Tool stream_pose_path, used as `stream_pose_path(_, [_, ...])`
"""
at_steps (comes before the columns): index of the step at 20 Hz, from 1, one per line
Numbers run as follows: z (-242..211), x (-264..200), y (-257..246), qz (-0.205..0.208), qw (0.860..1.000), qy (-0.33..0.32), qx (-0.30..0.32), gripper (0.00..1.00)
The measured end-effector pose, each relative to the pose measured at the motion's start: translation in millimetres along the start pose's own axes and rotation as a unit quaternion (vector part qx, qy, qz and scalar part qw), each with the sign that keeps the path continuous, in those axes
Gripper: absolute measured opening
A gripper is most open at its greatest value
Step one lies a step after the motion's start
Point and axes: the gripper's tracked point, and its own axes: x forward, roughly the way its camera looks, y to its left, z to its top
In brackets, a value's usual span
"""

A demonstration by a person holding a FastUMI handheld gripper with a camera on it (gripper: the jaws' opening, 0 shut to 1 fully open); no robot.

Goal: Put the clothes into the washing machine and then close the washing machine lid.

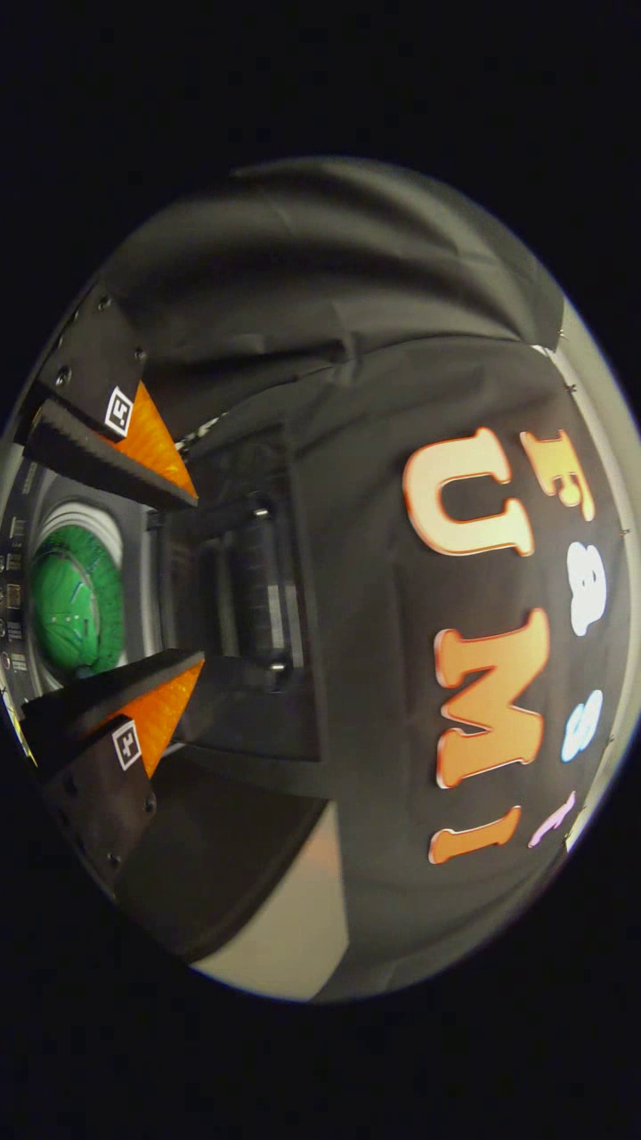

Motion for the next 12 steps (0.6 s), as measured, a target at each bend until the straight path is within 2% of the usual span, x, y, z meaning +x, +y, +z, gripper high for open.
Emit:
stream_pose_path(3, [68, 22, 1, 0.018, 0.999, -0.031, 0.023, 0.99])
stream_pose_path(6, [93, 53, -10, 0.003, 0.999, -0.035, 0.029, 0.99])
stream_pose_path(12, [73, 128, -40, -0.029, 0.999, 0.028, 0.01, 0.99])
